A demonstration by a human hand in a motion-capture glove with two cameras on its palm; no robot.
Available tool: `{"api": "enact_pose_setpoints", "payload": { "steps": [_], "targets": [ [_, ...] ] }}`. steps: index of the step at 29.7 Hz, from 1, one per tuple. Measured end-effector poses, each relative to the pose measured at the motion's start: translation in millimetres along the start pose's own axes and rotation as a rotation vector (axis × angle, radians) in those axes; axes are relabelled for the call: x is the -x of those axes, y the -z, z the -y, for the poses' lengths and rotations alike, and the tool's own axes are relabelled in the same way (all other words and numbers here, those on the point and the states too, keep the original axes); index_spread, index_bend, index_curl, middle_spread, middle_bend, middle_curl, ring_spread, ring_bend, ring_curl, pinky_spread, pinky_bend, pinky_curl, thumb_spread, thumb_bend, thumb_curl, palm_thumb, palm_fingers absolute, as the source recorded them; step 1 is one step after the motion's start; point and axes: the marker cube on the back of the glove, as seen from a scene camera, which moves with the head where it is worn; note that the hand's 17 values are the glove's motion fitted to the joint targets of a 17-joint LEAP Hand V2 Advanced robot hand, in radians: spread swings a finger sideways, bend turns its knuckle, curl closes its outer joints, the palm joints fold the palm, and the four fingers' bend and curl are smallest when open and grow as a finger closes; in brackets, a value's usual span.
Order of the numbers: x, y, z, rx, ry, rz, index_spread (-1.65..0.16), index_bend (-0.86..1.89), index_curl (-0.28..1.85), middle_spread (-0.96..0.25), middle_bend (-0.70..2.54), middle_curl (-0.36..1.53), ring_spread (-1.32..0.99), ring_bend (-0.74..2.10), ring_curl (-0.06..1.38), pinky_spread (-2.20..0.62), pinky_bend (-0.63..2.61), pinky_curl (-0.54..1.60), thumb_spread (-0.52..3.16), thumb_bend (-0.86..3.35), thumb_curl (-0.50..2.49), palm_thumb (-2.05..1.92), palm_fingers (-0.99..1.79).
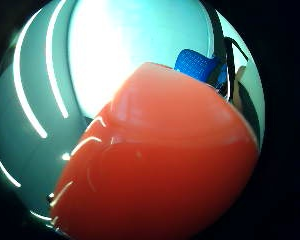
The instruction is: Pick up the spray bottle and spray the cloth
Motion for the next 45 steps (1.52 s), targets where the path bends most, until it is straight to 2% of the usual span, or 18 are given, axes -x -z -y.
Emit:
{"api": "enact_pose_setpoints", "payload": {
  "steps": [8, 26, 35, 40, 42, 45],
  "targets": [
    [15, -2, 4, -0.008, 0.048, -0.012, -0.30, 0.22, 0.64, -0.22, 0.65, 0.52, -0.23, 0.65, 0.47, -0.29, 0.43, 0.39, 0.40, -0.03, 0.80, 0.91, 1.37],
    [17, -13, -7, 0.028, 0.042, -0.005, -0.31, 0.23, 0.64, -0.23, 0.65, 0.52, -0.24, 0.65, 0.47, -0.30, 0.44, 0.39, 0.39, -0.03, 0.80, 0.90, 1.37],
    [5, -6, -10, 0.009, 0.002, -0.001, -0.32, 0.23, 0.64, -0.23, 0.65, 0.53, -0.24, 0.65, 0.47, -0.30, 0.44, 0.39, 0.39, -0.03, 0.80, 0.89, 1.37],
    [-5, -4, -8, 0.052, -0.056, 0.016, -0.32, 0.24, 0.64, -0.22, 0.63, 0.52, -0.24, 0.63, 0.47, -0.30, 0.43, 0.39, 0.39, -0.03, 0.80, 0.90, 1.35],
    [-13, -5, -8, 0.074, -0.085, -0.007, -0.31, 0.23, 0.64, -0.21, 0.62, 0.51, -0.23, 0.61, 0.46, -0.26, 0.41, 0.38, 0.41, -0.03, 0.80, 0.91, 1.27],
    [-21, -4, -11, 0.084, -0.108, -0.062, -0.32, 0.14, 0.60, -0.21, 0.61, 0.51, -0.22, 0.63, 0.46, -0.12, 0.22, 0.35, 0.44, -0.02, 0.80, 0.94, 0.99]
  ]
}}
